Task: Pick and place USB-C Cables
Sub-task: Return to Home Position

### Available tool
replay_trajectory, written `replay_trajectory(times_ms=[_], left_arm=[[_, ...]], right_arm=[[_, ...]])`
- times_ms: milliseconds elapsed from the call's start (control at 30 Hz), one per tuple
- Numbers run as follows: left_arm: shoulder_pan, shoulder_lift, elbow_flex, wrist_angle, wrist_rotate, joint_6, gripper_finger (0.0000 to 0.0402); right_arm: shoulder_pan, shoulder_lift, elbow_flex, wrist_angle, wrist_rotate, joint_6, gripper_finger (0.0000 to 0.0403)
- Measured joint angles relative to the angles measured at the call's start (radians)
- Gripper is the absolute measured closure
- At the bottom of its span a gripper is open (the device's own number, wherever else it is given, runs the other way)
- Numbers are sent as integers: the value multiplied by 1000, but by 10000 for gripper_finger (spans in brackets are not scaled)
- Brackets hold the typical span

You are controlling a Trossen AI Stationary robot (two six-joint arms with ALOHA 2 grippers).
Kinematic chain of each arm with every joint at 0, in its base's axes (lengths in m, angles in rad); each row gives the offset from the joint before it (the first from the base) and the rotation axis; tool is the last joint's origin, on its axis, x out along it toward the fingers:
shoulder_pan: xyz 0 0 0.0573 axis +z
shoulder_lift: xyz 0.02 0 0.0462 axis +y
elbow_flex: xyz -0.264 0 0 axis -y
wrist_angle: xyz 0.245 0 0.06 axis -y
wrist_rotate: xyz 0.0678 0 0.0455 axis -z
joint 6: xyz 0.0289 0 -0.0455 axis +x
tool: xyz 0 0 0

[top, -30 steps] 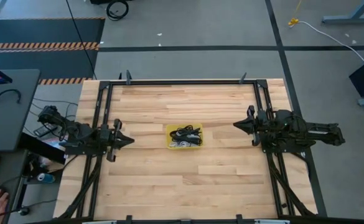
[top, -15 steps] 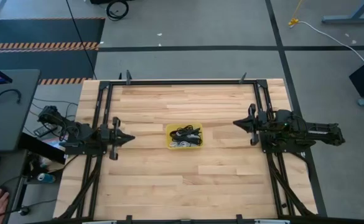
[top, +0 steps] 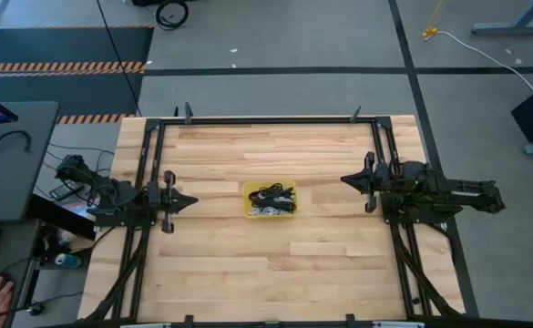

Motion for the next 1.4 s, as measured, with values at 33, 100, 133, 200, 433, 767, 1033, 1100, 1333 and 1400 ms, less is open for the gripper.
replay_trajectory(times_ms=[33, 100, 133, 200, 433, 767, 1033, 1100, 1333, 1400], left_arm=[[0, 0, 1, -6, 15, -6, 395], [0, 3, 3, -16, 43, -46, 396], [0, 6, 3, -18, 57, -57, 397], [0, 15, 3, -21, 79, -82, 398], [0, 64, 3, -26, 107, -116, 398], [0, 111, 2, -27, 103, -144, 397], [0, 111, 1, -22, 91, -150, 397], [0, 111, 1, -18, 91, -150, 397], [0, 111, 1, -17, 90, -150, 397], [0, 111, 1, -17, 89, -150, 397]], right_arm=[[0, 0, 0, -12, 0, -9, 393], [0, 0, 0, -43, -1, -36, 399], [0, 0, 0, -62, -1, -45, 399], [0, 0, 0, -105, -1, -44, 398], [0, 1, -2, -146, -39, -40, 400], [0, 1, -39, -37, 33, -50, 402], [0, 12, -97, 116, 33, -76, 402], [0, 12, -98, 116, 26, -80, 402], [0, 42, -109, 134, -39, -64, 402], [0, 53, -109, 134, -40, -53, 402]])
